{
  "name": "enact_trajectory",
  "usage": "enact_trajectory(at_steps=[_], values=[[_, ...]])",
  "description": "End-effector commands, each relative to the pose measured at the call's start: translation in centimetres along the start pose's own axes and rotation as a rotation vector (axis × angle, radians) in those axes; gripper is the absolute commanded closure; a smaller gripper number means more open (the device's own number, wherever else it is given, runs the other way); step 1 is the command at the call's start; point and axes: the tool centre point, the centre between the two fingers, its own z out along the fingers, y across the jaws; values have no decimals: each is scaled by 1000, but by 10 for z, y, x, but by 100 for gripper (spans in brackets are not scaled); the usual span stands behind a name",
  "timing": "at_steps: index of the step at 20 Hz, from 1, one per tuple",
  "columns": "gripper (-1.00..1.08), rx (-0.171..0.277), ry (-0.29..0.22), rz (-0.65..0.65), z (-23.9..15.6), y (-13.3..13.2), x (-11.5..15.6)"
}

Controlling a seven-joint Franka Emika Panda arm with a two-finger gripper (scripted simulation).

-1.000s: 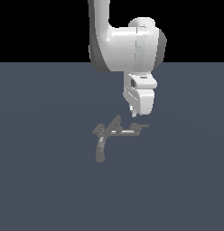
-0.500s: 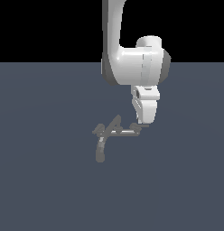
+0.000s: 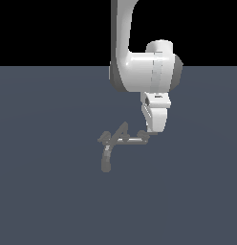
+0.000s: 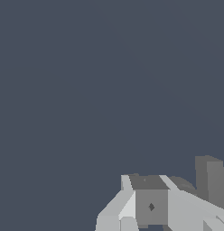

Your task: Turn on the faucet by rotating a designated handle.

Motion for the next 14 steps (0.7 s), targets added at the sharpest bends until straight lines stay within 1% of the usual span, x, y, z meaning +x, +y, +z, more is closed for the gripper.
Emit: enact_trajectory(at_steps=[1, 6, 8, 14], values=[[108, 0, 0, 1, 0, 7, 6], [108, 0, 0, 2, 0, 23, 19], [108, 3, -1, -2, 0, 19, 15], [108, 2, -1, 0, 0, 39, 15]])
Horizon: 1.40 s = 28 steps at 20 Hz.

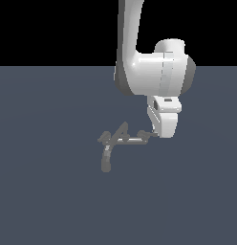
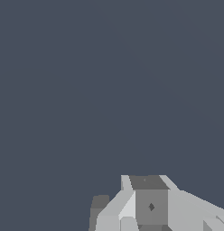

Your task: Turn on the faucet by rotating a designated handle.

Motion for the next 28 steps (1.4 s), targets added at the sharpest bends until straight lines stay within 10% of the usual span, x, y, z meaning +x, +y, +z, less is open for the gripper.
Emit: enact_trajectory(at_steps=[1, 20, 28], values=[[108, -13, -5, -3, -2, 14, -4], [108, -11, 2, 22, 0, 50, -13], [108, -14, -5, 0, -2, 48, -66]])
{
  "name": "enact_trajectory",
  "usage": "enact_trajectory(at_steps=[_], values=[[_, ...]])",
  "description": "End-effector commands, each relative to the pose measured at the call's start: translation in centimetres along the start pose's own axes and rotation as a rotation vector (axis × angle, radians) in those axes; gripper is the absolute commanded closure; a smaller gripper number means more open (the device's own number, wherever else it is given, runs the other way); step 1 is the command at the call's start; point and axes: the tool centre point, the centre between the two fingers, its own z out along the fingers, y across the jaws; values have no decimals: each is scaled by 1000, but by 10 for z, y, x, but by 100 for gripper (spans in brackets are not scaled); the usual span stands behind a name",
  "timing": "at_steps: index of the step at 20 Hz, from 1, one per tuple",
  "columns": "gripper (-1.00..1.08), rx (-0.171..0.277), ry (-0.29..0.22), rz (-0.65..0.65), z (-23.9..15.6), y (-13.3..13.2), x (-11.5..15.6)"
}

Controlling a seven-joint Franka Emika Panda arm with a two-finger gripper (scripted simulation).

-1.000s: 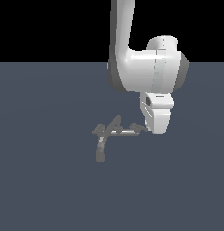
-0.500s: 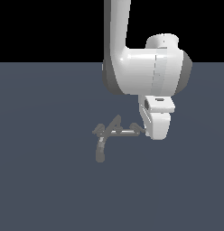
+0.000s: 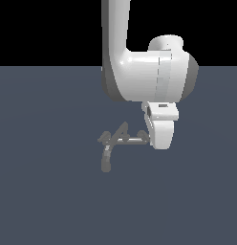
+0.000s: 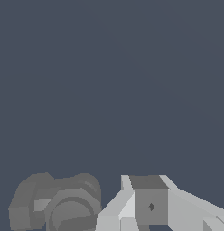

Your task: Turn on the faucet by rotating a designated handle.

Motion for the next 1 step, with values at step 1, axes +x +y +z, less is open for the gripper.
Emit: enact_trajectory(at_steps=[1], values=[[108, 4, -12, -58, -2, -4, -41]])
